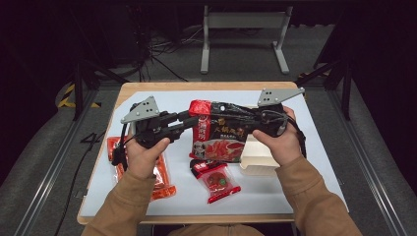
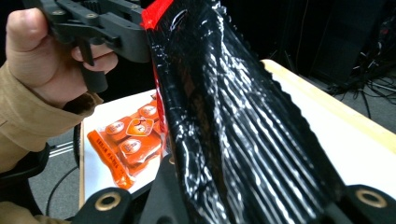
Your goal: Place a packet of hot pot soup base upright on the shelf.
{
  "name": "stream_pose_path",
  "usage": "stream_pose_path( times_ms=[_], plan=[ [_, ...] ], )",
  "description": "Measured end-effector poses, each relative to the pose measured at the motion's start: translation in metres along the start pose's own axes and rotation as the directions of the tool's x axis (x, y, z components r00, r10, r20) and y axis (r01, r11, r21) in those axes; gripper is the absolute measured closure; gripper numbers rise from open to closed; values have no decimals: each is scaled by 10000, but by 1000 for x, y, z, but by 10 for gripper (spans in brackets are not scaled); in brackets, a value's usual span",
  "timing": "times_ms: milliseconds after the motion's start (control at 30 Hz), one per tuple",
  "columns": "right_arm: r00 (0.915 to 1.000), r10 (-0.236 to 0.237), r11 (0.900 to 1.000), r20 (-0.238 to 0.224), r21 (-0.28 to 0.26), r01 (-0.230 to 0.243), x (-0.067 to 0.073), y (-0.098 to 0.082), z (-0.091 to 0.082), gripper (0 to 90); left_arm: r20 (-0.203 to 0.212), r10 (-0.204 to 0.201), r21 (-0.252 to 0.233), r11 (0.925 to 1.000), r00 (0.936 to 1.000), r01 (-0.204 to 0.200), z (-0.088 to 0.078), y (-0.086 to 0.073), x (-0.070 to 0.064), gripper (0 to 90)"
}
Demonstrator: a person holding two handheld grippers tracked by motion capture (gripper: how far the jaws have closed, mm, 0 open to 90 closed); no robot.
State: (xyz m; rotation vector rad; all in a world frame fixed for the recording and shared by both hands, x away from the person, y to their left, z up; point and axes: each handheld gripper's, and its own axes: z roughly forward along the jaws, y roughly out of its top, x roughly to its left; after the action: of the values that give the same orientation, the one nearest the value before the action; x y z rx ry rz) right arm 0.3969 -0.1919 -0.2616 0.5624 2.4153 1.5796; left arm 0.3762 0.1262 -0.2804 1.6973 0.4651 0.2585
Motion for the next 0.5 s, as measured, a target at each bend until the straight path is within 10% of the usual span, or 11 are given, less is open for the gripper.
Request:
stream_pose_path(
  times_ms=[500],
  plan=[
    [9981,-314,9994,538,-151,323,-16,20,-13,793,-627,153,-70,9999,9979,-158,-10,-3,5,497]
  ],
)
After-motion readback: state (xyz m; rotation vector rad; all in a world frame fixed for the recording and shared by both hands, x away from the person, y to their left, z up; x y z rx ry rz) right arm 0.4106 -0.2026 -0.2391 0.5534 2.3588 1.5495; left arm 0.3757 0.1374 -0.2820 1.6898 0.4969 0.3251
